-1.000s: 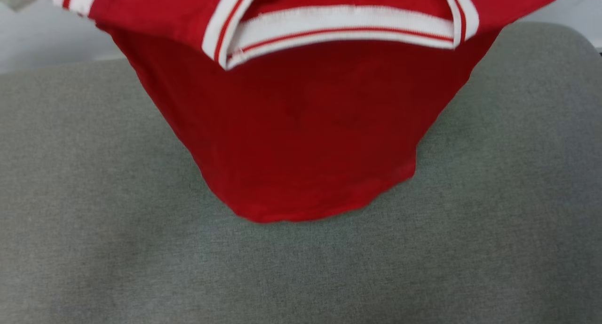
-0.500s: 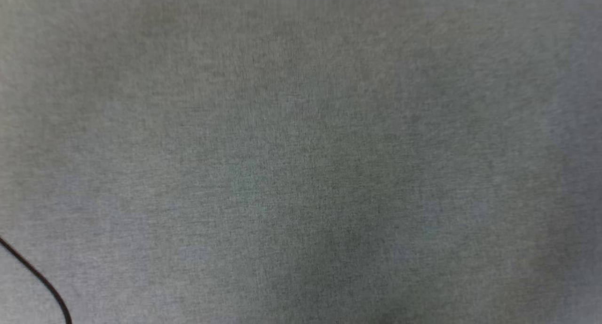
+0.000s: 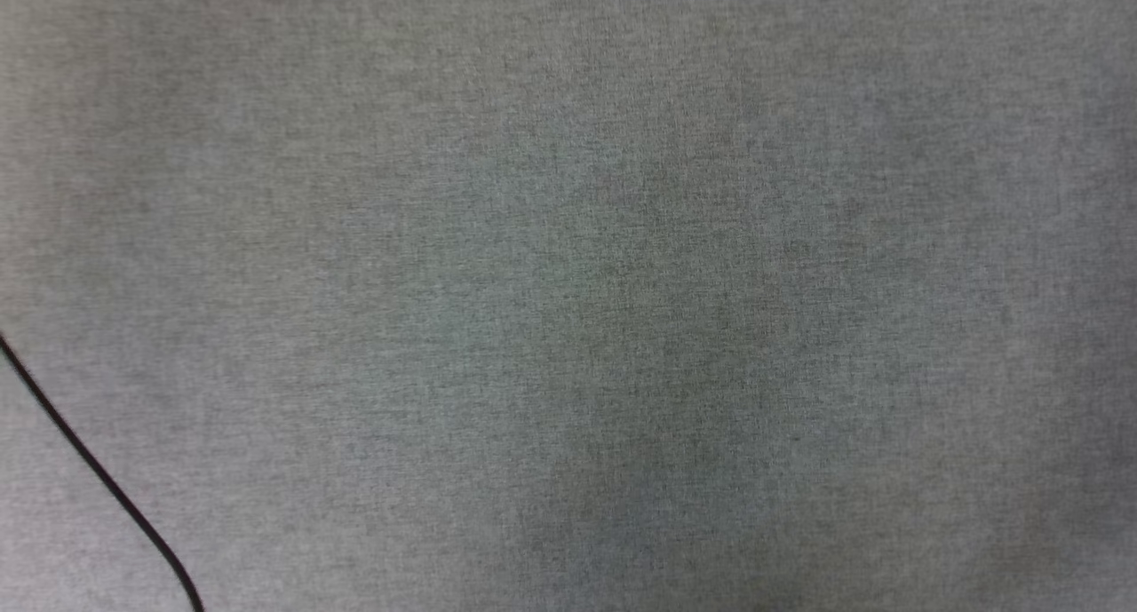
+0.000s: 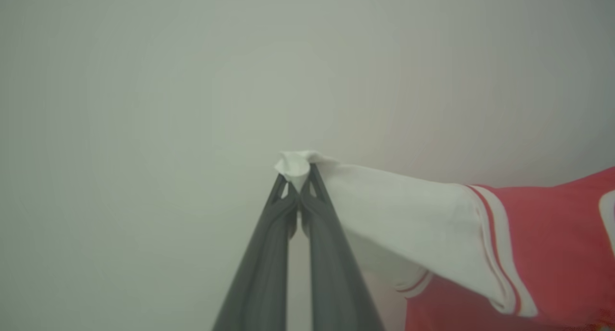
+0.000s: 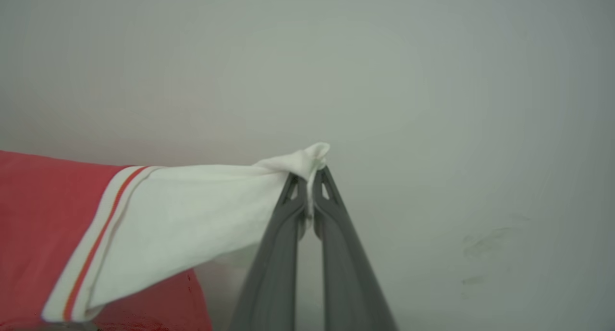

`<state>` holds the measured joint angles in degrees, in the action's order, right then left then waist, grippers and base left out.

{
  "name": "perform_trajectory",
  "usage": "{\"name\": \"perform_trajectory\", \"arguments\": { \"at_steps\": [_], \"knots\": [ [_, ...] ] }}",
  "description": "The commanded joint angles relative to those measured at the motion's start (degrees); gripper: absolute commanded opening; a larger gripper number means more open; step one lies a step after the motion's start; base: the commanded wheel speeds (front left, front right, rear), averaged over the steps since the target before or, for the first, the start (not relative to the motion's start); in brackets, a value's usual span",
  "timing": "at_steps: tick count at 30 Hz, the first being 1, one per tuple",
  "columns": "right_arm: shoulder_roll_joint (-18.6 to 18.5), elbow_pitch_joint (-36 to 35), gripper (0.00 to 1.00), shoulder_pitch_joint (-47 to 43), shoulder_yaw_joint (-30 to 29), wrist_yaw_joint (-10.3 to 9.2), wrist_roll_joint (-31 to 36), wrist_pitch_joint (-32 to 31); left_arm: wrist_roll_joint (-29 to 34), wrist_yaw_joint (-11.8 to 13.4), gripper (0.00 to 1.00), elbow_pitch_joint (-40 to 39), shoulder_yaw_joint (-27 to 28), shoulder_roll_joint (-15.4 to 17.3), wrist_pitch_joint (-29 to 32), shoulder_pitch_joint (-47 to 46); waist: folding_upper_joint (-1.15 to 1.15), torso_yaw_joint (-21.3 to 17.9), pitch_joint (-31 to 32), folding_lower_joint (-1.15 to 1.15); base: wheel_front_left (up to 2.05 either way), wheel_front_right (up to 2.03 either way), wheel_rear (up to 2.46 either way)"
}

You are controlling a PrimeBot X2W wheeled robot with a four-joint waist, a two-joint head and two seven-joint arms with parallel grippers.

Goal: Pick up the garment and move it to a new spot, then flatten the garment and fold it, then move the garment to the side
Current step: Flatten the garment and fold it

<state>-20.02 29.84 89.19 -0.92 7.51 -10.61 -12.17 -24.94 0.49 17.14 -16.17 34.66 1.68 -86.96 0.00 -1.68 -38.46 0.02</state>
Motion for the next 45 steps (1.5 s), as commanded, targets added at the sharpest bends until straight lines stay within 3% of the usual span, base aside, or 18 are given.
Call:
{"name": "perform_trajectory", "arguments": {
  "at_steps": [1, 8, 16, 31, 36, 45],
  "knots": [
    [-0.6, 1.2, 0.0, -2.0, 0.7, -0.04, -0.4, 0.7, -0.5, 0.0, 0.0, 0.5, -0.1, -0.5, -1.0, 2.2, 0.0, 0.4, 0.6, -0.02, 0.0, 0.0, 0.0],
    [-1.8, 5.0, 0.0, -12.8, 5.1, -0.04, -2.7, 0.7, -2.0, 0.1, 0.0, 3.0, -1.0, -0.3, -4.1, 15.3, 0.0, 1.0, 4.9, -0.02, 0.0, 0.0, 0.0],
    [-4.8, 4.2, 0.0, -29.0, 8.3, -0.05, -6.6, -2.9, -3.9, 1.3, 0.0, 5.4, -1.7, 0.2, -8.3, 34.1, 0.0, 2.2, 14.0, -0.02, 0.0, 0.0, 0.0],
    [-9.7, -4.7, 0.0, -58.2, 6.5, -0.09, -15.4, -17.5, -8.0, 3.3, 0.0, -3.6, -5.7, 6.7, 2.7, 65.1, 0.0, 3.2, 27.5, -0.02, 0.0, 0.0, 0.0],
    [-9.2, -10.7, 0.0, -68.5, 2.6, -0.08, -17.6, -22.8, -10.8, 5.8, 0.0, -11.8, -6.2, 10.2, 8.4, 76.9, 0.0, 3.0, 30.9, -0.02, 0.0, 0.0, 0.0],
    [-6.5, -20.9, 0.0, -83.0, -4.5, -0.07, -20.5, -31.5, -14.5, 10.0, 0.0, -21.4, -6.4, 13.1, 12.3, 91.3, 0.0, 2.6, 33.5, -0.02, 0.0, 0.0, 0.0]
  ]
}}
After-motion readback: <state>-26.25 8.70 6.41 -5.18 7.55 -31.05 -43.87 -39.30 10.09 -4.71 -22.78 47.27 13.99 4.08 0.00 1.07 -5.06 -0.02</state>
